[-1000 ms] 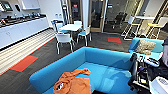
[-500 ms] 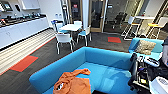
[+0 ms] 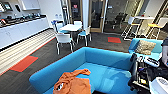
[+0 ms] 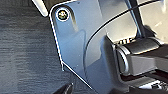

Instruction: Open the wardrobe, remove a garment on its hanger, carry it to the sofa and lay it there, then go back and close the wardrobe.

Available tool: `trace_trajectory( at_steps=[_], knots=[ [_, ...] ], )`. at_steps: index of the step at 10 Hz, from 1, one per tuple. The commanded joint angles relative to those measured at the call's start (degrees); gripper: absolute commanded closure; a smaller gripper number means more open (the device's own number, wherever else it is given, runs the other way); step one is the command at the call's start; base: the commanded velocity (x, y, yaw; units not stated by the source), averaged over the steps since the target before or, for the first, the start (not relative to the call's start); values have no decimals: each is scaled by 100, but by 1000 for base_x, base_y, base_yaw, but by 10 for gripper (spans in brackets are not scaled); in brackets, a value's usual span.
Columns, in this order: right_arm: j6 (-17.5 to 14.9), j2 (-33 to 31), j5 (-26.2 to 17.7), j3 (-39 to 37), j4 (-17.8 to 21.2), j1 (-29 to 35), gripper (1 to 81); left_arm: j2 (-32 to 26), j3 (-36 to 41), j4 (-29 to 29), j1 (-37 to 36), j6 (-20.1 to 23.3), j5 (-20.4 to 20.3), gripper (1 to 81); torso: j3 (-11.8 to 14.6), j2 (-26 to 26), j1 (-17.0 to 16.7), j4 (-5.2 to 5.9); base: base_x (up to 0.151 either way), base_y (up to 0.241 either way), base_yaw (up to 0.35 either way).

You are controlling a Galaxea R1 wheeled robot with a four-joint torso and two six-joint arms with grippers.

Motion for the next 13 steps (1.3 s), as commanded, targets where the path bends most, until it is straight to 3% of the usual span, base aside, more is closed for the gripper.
trace_trajectory(
  at_steps=[1,2,3,4,6,8,13],
  knots=[
    [-42,24,-285,42,44,111,10,71,-28,64,-203,-20,401,10,545,0,5,0,0,0,0],
    [-68,41,-285,42,44,111,10,124,-45,73,-211,-12,410,10,669,0,5,0,0,0,0],
    [-68,41,-285,42,44,120,10,142,-37,73,-203,-3,419,10,288,0,5,0,0,0,0],
    [-68,41,-293,42,44,120,10,142,-37,73,-211,32,409,10,478,-2,5,0,0,0,0],
    [-68,41,-293,51,27,93,10,106,33,82,-203,119,349,10,612,-9,5,0,0,0,0],
    [-68,50,-302,51,27,76,10,36,209,64,-194,129,-117,10,607,-11,5,0,0,0,0],
    [-68,50,-302,68,44,58,10,63,209,56,-194,129,-126,10,606,-13,5,0,-13,0,0]
  ],
)
